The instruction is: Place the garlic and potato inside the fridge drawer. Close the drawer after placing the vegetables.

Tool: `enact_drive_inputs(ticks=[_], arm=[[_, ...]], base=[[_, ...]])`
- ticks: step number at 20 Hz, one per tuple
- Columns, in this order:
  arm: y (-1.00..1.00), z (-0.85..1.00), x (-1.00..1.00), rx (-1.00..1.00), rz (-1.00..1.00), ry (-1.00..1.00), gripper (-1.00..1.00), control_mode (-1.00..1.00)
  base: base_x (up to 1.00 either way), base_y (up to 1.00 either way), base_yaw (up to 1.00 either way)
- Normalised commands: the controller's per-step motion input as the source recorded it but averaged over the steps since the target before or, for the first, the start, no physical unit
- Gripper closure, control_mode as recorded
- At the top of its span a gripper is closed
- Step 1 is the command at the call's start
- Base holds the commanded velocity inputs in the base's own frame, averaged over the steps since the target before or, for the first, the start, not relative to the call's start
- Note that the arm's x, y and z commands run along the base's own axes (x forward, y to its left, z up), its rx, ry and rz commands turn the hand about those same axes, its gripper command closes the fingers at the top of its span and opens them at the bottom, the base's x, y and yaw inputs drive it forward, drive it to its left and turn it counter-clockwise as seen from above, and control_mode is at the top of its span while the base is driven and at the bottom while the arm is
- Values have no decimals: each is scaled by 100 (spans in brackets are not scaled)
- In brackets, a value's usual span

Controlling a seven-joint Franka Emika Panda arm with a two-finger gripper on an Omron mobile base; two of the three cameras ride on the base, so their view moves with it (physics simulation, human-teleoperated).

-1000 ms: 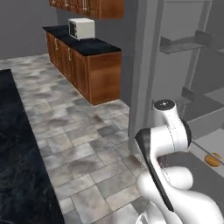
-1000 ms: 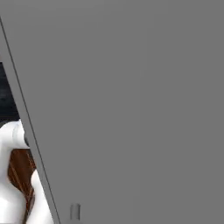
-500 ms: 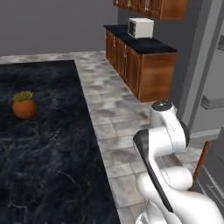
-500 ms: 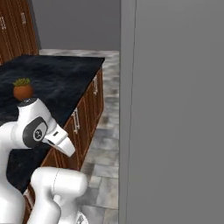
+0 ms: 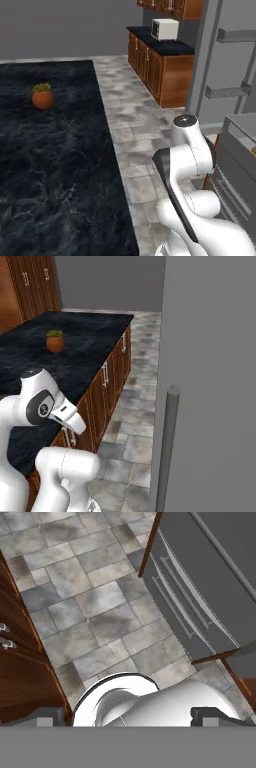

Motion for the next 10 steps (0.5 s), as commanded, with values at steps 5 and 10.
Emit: enact_drive_inputs(ticks=[5,10], arm=[[0,0,0,0,0,0,-100,100],[0,0,0,0,0,0,-100,100]], base=[[-100,20,-3],[-100,0,-41]])
